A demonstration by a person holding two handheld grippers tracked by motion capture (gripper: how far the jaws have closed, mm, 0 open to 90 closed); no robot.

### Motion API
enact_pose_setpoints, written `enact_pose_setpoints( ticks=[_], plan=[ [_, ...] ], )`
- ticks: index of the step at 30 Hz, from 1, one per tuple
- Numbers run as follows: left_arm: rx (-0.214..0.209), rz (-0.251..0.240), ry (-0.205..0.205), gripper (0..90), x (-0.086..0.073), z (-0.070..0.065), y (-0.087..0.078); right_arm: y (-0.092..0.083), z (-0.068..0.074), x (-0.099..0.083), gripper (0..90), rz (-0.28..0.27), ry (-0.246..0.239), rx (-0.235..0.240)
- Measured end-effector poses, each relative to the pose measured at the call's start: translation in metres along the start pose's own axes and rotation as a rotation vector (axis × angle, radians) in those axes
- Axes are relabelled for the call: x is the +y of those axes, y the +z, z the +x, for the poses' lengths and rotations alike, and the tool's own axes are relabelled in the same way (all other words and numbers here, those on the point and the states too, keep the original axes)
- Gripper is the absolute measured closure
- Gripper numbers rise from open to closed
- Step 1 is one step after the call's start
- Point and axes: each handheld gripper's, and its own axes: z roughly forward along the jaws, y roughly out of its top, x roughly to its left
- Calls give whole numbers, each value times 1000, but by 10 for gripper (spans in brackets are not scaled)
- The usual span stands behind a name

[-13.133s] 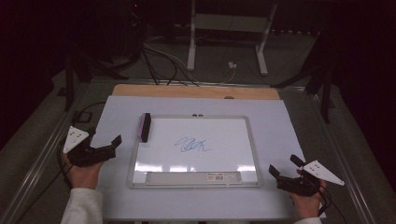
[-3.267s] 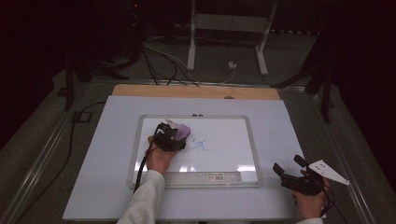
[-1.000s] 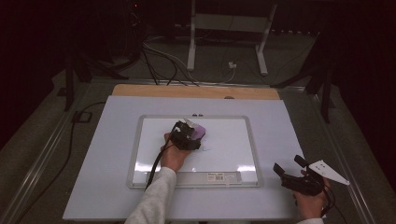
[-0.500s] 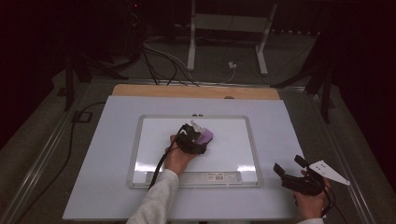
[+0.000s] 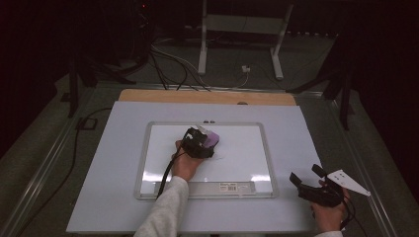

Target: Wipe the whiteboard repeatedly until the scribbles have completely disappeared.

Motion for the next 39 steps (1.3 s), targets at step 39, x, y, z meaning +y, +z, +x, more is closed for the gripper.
enact_pose_setpoints(
  ticks=[39],
  plan=[
    [18, 19, 38, 418, 0, -20, -3, 0, 0, -1, 4, 8, 6, -12]
  ],
)
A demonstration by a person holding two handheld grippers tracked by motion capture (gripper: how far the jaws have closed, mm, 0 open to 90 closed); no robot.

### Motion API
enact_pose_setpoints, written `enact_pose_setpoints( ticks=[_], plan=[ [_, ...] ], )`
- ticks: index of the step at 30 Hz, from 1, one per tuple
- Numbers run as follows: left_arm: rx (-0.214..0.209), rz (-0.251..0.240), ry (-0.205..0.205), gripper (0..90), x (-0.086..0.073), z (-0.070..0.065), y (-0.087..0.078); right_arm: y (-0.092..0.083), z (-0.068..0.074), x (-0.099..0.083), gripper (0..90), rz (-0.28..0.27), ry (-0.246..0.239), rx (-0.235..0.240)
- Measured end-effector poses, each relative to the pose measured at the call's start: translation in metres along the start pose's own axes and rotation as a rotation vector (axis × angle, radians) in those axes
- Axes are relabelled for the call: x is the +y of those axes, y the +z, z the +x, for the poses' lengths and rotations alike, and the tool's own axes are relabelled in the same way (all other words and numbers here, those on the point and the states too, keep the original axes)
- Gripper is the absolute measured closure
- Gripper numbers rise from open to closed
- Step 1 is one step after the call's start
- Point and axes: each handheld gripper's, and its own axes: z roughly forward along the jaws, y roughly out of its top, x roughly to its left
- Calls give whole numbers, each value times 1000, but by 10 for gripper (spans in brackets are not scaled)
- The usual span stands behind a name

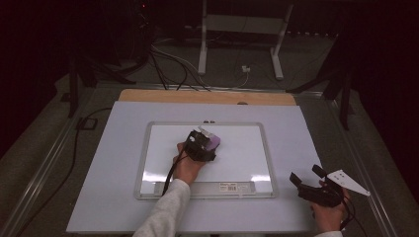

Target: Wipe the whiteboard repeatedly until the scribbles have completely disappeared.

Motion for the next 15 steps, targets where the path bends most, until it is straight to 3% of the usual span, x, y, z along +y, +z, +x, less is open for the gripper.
enact_pose_setpoints(
  ticks=[7, 10, 13, 15],
  plan=[
    [-100, -3, 63, 417, 3, -35, 1, -1, -1, 0, 4, -1, 2, -2],
    [-120, -9, 106, 417, 4, -45, 1, 0, 0, 0, 4, 0, 1, -1],
    [-130, -8, 89, 417, 4, -42, 2, -1, 0, 0, 4, -2, 0, -1],
    [-102, -8, 85, 417, 5, -38, 2, -1, 0, 0, 4, -3, -1, -3]
  ],
)
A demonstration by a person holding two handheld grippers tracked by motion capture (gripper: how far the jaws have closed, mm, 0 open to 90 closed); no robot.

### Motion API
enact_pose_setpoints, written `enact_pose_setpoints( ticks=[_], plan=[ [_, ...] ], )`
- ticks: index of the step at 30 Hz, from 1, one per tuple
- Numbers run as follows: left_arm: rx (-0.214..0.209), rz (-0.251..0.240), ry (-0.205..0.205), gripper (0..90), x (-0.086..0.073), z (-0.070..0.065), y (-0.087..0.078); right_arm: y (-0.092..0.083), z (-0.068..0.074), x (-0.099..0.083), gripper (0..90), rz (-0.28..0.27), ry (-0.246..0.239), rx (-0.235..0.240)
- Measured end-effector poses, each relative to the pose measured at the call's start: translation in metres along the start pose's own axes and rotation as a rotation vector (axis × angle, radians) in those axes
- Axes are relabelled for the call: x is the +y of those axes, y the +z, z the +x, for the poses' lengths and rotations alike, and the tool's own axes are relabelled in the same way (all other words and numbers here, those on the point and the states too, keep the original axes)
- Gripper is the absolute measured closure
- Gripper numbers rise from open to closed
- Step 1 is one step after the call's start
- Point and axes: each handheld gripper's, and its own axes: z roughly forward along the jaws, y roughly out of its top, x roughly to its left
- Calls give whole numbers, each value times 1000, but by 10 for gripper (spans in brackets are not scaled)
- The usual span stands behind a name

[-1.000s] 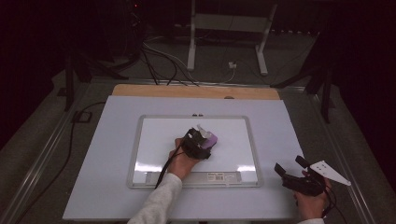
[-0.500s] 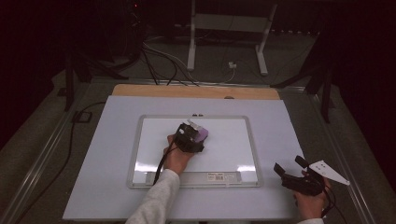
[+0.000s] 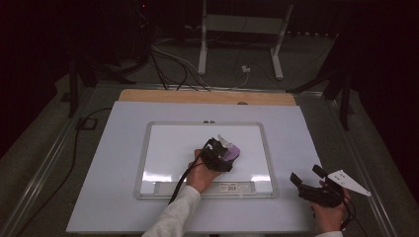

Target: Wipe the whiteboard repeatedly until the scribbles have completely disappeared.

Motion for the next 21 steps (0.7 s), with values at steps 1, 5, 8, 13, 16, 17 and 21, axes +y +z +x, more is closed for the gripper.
enact_pose_setpoints(
  ticks=[1, 5, 8, 13, 16, 17, 21],
  plan=[
    [8, -1, -12, 417, 0, 3, 0, 0, 0, 0, 4, 2, 1, -1],
    [68, 9, -49, 417, 0, 18, -1, 0, 0, 0, 4, 6, 4, -3],
    [112, 21, -94, 418, -2, 33, -3, 0, -1, 0, 4, 6, 4, -3],
    [148, -2, -169, 418, -7, 54, -14, 0, -1, 0, 4, 5, 5, -4],
    [151, -28, -185, 418, -8, 62, -23, 1, -1, 0, 4, 8, 5, -5],
    [157, -33, -191, 418, -9, 64, -25, 2, -1, 0, 4, 10, 6, -4],
    [167, -52, -222, 418, -13, 73, -31, 1, -1, 0, 4, 10, 3, -6]
  ],
)
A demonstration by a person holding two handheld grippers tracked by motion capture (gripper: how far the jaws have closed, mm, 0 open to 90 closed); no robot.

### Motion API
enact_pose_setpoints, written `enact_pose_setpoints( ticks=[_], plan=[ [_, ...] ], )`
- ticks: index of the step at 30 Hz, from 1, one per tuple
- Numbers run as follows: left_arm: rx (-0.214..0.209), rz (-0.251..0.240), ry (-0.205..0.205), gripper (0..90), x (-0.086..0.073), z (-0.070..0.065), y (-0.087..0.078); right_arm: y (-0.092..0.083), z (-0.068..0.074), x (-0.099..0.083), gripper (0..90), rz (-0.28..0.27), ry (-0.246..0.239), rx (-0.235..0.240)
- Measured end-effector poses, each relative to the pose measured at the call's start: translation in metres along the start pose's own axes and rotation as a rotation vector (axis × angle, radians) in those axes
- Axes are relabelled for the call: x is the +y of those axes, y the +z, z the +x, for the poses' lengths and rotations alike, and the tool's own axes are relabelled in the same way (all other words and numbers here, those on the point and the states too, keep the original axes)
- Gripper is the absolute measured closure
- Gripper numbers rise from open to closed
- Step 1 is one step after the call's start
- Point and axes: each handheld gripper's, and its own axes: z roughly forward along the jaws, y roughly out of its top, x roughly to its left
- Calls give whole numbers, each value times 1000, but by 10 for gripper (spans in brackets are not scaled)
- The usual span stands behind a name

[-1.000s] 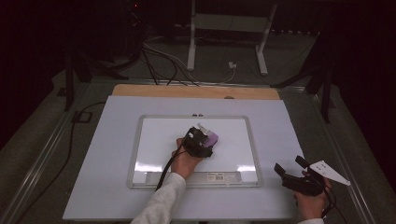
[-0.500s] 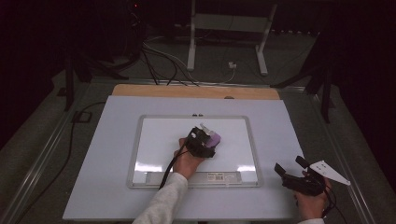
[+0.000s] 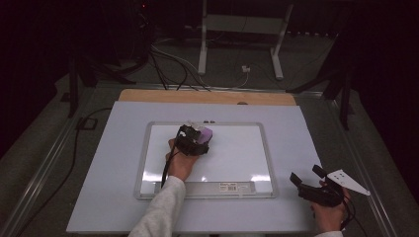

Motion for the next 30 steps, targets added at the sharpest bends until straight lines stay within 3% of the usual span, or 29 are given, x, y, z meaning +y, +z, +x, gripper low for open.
enact_pose_setpoints(
  ticks=[16, 30],
  plan=[
    [60, -21, -81, 417, -10, 39, -16, 0, 0, -1, 4, 2, 5, -4],
    [136, 5, -157, 417, -29, 78, -21, 0, 0, -1, 8, -1, 7, -3]
  ],
)
